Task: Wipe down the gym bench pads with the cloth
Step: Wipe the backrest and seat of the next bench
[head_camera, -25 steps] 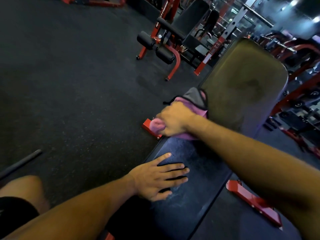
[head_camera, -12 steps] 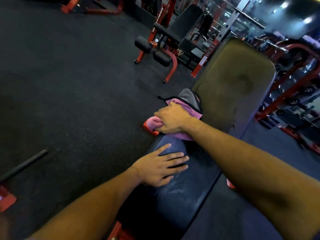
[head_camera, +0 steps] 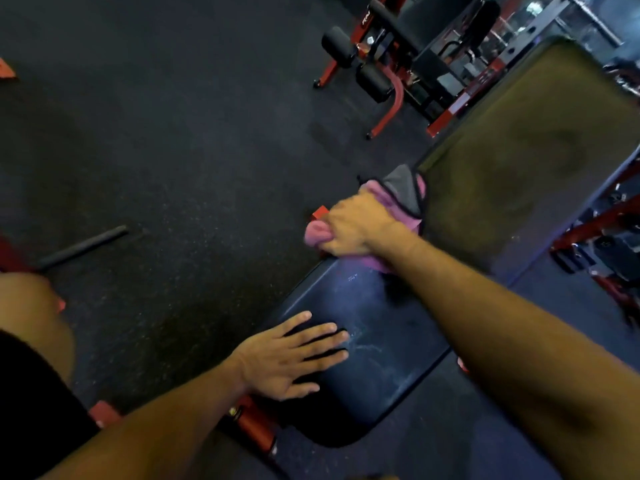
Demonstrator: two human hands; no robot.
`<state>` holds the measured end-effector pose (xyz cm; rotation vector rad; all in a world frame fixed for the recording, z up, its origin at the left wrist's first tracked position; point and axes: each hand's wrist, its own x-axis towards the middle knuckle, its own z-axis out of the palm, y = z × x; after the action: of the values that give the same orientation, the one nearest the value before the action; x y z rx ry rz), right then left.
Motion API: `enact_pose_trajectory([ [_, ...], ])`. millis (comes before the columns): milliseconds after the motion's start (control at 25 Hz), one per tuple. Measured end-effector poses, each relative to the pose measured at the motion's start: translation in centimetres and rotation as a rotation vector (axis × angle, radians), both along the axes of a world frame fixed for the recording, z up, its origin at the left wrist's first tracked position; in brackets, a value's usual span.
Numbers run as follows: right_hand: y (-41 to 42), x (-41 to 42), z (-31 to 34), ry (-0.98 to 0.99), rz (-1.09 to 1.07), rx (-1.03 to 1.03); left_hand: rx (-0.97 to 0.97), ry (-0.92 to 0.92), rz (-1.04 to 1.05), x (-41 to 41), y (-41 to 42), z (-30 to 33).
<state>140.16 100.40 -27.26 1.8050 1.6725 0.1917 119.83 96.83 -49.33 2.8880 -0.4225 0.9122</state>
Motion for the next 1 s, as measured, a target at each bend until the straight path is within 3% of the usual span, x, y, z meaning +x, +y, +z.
enact_pose_trajectory([
  [200,-2.7,-8.2,-6.8,0.2,0.171,-0.103,-0.019,-0.002,-0.003,-0.1,-0.1,-0.5],
  [280,-3.0,-4.7,-4.2,0.174,0.246,-0.063,0.024,0.006,0.011,-0.2,-0.1,-0.4],
  [400,-2.3,1.5,2.1,0.168,0.192,0.143,0.043,-0.003,0.017,-0.3,0.1,-0.2],
  [520,-1.8,1.7,1.9,0.063,0.155,0.193,0.049,0.007,0.018,-0.2,0.0,-0.2],
  [640,-2.2,-3.9,-4.0,0.109,0.175,0.043,0.053,0.014,0.022,-0.1,0.0,-0.5],
  [760,-2.6,-4.4,-3.6,0.202,0.2,-0.104,0.049,0.003,0.034,-0.2,-0.2,-0.5],
  [920,-3.4,2.1,1.1,0.217,0.18,0.324,0.044,0.011,0.039,-0.2,-0.1,-0.2],
  [1000,-4.2,1.5,0.3,0.215,0.103,0.413,0.066,0.044,0.055,-0.3,0.0,0.2],
])
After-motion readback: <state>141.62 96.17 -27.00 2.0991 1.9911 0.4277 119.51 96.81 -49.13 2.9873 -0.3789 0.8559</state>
